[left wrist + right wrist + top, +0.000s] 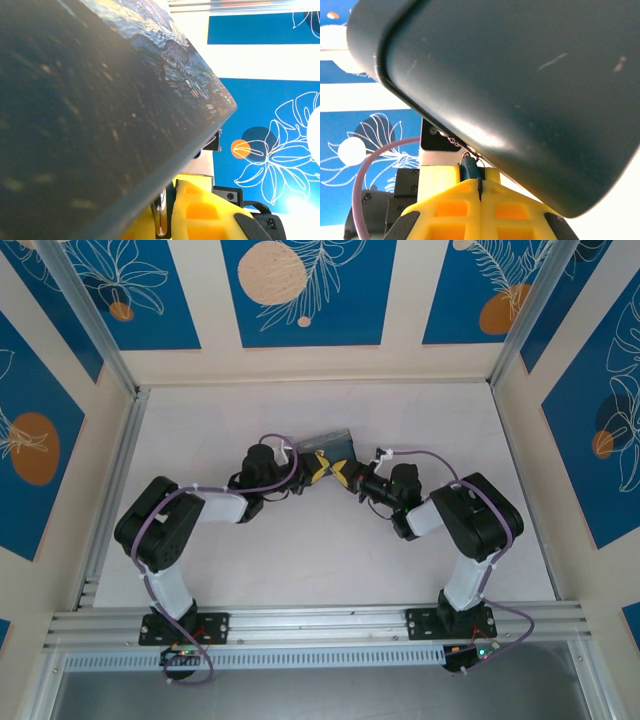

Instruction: Unlock the padlock with the key

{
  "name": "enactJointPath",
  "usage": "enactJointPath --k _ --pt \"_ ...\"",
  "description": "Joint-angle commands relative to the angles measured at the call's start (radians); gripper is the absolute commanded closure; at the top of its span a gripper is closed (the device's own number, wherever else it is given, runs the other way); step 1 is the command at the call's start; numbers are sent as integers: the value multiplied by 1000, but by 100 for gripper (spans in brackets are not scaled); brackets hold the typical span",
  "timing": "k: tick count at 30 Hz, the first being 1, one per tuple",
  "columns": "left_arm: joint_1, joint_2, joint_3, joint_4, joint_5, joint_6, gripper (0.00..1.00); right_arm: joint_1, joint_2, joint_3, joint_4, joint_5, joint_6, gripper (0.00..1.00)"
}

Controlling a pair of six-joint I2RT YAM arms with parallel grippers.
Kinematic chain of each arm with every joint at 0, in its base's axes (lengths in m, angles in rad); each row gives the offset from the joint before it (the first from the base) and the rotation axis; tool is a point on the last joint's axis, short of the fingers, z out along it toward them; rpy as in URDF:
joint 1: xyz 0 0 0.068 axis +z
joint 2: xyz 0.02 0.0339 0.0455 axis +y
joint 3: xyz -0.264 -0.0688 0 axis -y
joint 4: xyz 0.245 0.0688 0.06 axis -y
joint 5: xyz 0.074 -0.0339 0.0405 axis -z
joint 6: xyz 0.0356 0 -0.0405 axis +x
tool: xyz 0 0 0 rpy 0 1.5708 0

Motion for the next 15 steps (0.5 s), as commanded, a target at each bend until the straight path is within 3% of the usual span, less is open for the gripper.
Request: enactJointPath --k 1,15 --pt "-28 -52 3 122 70 1 100 43 -21 18 -16 32 69 100" --pt "-52 -21 -10 116 33 4 100 118 15 120 -127 173 79 100"
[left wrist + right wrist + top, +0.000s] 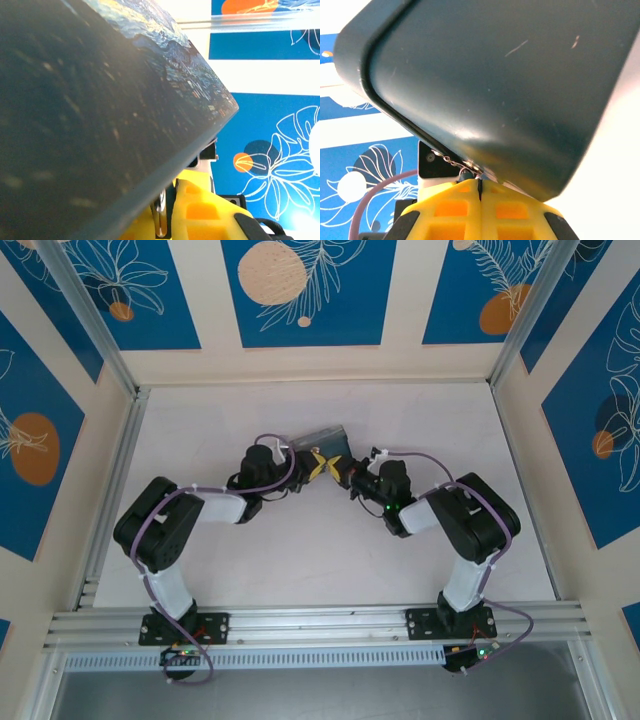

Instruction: Unlock the padlock with the key

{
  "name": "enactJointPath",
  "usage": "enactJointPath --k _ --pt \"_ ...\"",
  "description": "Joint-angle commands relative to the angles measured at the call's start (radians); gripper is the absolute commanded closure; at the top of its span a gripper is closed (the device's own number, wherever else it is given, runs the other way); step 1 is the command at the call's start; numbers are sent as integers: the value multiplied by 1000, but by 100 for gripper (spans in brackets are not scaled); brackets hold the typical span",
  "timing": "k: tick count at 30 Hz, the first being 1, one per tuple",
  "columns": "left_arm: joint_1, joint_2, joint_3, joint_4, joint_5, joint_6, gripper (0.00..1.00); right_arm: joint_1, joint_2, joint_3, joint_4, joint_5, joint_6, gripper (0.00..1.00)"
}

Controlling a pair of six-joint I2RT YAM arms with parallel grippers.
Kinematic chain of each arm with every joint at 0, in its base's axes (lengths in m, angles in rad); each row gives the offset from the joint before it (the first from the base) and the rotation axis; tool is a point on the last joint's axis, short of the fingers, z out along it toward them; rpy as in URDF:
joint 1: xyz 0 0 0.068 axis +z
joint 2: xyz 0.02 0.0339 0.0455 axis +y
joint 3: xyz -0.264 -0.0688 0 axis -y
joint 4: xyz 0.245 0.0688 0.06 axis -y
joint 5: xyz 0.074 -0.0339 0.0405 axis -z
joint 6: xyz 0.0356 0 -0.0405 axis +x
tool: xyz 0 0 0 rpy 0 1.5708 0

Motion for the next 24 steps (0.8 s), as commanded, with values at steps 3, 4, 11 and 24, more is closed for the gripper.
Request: enactJointPath --k 3,4,11,24 --pt "-57 -19 -28 107 64 10 100 40 28 36 -2 12 36 100" --pt "-57 -20 -40 107 37 7 100 36 32 33 5 7 38 100" --pt "-55 -11 -82 87 -97 -13 100 -11 -19 -4 -22 -36 -14 68" --pt "-39 35 -63 76 -110 -2 100 -110 -419 30 -842 -182 -502 29"
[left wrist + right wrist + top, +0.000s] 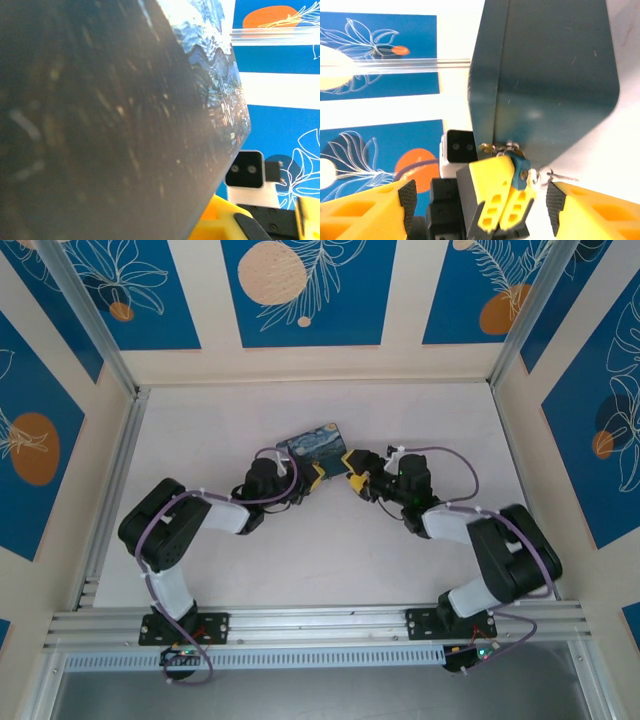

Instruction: Unlock the padlock with the key

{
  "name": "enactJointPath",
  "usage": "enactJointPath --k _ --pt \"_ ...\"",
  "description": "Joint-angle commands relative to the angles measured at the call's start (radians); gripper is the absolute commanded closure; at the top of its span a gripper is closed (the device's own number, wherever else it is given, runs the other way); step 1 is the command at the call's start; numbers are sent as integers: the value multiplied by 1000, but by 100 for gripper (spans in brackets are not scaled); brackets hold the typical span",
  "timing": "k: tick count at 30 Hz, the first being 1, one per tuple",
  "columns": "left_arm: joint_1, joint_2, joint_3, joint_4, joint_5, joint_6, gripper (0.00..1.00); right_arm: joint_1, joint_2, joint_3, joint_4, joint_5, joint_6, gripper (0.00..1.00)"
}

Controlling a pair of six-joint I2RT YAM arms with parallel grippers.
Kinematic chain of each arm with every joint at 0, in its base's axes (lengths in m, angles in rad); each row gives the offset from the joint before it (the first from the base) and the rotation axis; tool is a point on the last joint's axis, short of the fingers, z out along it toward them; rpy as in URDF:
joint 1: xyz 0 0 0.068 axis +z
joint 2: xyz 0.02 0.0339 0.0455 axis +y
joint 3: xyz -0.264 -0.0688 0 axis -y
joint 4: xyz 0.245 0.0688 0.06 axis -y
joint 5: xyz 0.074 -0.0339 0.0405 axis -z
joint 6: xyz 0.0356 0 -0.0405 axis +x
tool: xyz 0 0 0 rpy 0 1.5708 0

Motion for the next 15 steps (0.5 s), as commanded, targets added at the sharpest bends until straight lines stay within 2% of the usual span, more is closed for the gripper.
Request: enactJointPath --k 1,4,7,11,15 --pt "6 12 17 33 2 13 100 7 -86 140 -507 -28 -366 29" --pt "9 11 23 10 20 20 100 41 -81 267 -759 45 -675 33" --pt "10 5 37 -36 45 29 100 54 -40 342 -856 46 -875 41" --pt "11 1 62 -98 79 40 100 105 11 403 -924 94 -1074 48" --pt "14 -14 99 -207 118 68 100 151 41 412 -925 164 -1190 50"
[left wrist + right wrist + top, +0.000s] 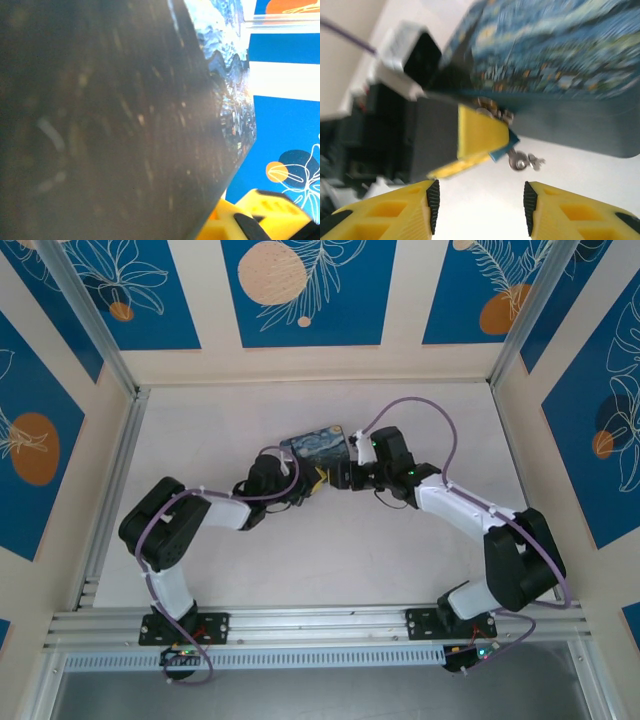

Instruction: Unlock the padlock with the key

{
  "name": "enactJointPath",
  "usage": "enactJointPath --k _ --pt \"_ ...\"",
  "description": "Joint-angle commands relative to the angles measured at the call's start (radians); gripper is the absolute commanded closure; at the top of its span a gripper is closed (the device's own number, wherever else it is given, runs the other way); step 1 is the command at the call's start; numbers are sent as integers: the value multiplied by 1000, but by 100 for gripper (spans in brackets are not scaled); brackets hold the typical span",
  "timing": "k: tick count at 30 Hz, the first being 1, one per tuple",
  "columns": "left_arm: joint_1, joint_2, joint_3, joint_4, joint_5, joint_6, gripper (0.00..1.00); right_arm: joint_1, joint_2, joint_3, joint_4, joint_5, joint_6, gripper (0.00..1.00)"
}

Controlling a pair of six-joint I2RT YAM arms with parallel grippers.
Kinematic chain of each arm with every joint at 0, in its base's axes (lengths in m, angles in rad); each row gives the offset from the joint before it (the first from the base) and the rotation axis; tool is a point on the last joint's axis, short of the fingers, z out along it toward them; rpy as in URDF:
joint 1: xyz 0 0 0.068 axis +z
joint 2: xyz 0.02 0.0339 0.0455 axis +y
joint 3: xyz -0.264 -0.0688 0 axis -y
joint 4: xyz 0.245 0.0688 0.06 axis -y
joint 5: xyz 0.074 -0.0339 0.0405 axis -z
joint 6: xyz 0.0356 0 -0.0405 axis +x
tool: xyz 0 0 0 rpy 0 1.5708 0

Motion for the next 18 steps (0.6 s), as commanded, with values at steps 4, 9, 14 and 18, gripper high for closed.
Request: enactJointPath --k 4,9,14,18 --pt "8 -23 68 -128 90 47 100 54 38 16 -72 151 -258 51" --pt "9 -19 83 -162 115 49 100 75 51 12 -55 206 -287 53" --pt "8 -19 96 -184 133 49 100 117 79 18 -53 276 -321 56" --pt "8 -17 105 -199 145 50 100 150 106 18 -42 348 -341 57"
